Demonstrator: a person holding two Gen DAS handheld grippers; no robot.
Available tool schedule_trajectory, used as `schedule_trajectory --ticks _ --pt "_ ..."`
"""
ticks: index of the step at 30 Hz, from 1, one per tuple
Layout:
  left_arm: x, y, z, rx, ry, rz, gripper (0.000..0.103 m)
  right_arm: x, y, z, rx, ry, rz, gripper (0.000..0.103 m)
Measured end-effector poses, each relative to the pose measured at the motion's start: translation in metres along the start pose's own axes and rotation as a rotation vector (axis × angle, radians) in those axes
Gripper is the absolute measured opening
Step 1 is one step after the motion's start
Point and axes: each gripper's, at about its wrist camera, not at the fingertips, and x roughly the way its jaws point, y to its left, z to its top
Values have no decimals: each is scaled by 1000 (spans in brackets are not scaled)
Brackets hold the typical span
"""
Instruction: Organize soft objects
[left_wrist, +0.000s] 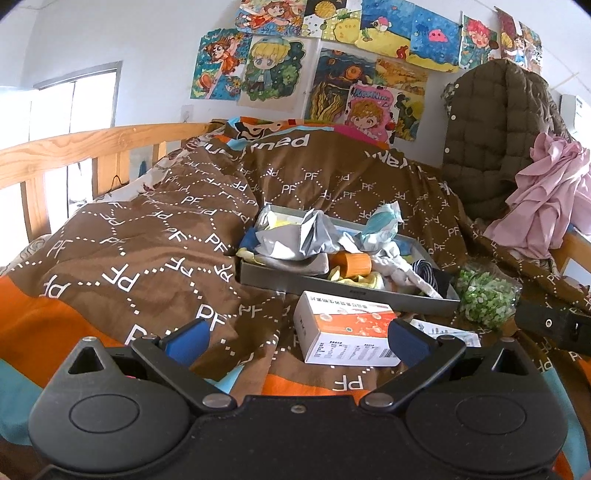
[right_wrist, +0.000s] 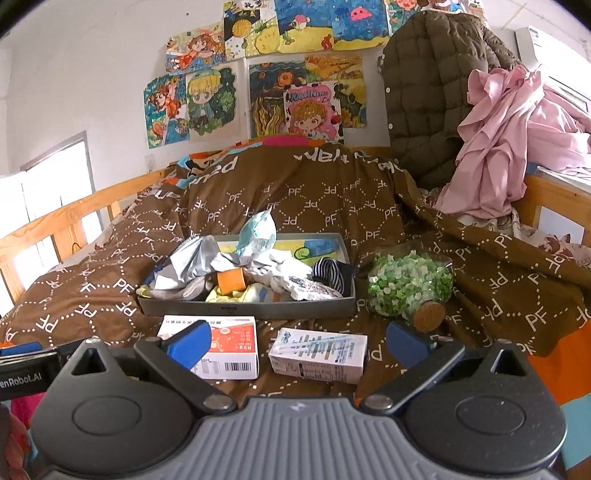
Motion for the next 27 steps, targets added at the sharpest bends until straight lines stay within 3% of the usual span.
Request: schedule_trajectory --ticks 27 --pt "7 0 -4 15 48 53 102 21 6 -7 -53 134 -46 103"
